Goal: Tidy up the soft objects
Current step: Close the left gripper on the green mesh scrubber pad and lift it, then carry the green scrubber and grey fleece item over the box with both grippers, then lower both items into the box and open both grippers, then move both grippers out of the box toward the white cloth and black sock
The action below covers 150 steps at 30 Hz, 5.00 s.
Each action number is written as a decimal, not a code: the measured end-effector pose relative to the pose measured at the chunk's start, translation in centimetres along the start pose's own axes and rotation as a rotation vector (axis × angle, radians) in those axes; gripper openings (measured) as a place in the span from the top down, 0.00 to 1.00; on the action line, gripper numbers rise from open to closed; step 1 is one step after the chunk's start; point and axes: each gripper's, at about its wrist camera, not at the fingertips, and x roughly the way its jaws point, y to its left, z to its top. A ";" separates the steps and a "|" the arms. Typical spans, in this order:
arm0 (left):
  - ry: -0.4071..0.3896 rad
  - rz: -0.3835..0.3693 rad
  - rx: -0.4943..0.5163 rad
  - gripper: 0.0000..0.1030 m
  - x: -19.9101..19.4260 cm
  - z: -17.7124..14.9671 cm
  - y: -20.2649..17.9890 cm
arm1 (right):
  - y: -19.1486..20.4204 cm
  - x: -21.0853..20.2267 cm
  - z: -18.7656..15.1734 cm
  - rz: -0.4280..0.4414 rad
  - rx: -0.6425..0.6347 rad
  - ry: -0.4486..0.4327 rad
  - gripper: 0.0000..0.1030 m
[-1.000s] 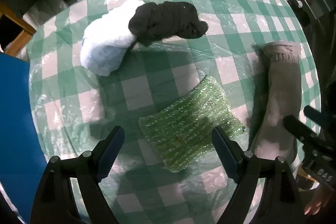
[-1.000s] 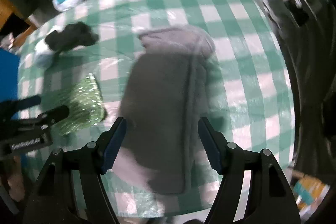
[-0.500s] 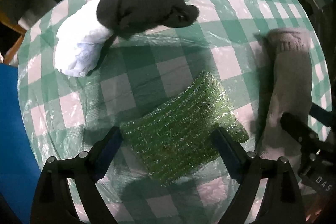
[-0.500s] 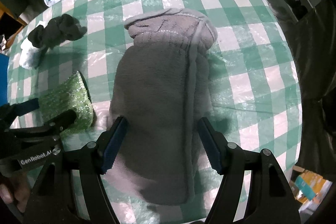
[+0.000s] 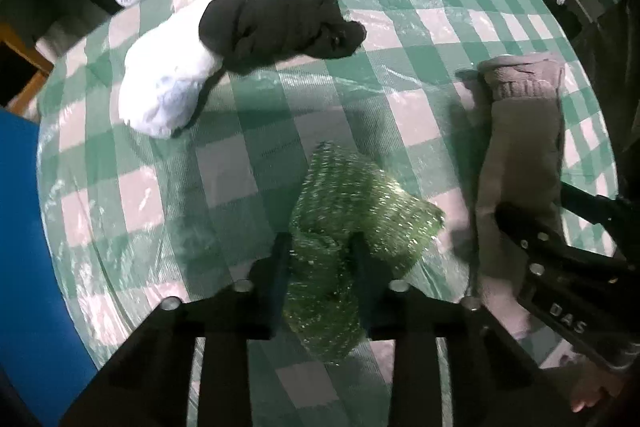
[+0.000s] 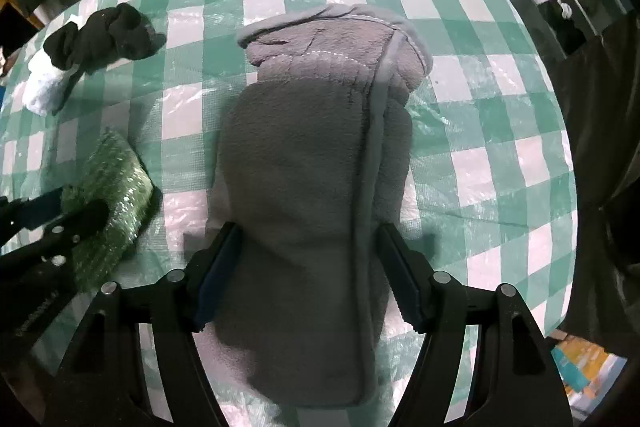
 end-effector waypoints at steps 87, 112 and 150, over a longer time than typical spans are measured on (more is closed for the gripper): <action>-0.407 0.132 -0.404 0.79 -22.9 -9.9 28.9 | 29.4 -20.0 2.4 0.399 -0.463 -0.216 0.80; -0.320 0.176 -0.508 0.61 -20.2 -11.6 34.8 | 39.3 -15.6 2.9 0.428 -0.575 -0.078 0.58; -0.373 0.163 -0.281 0.29 -21.2 -7.0 23.6 | 23.7 -16.8 4.1 0.263 -0.337 -0.234 0.33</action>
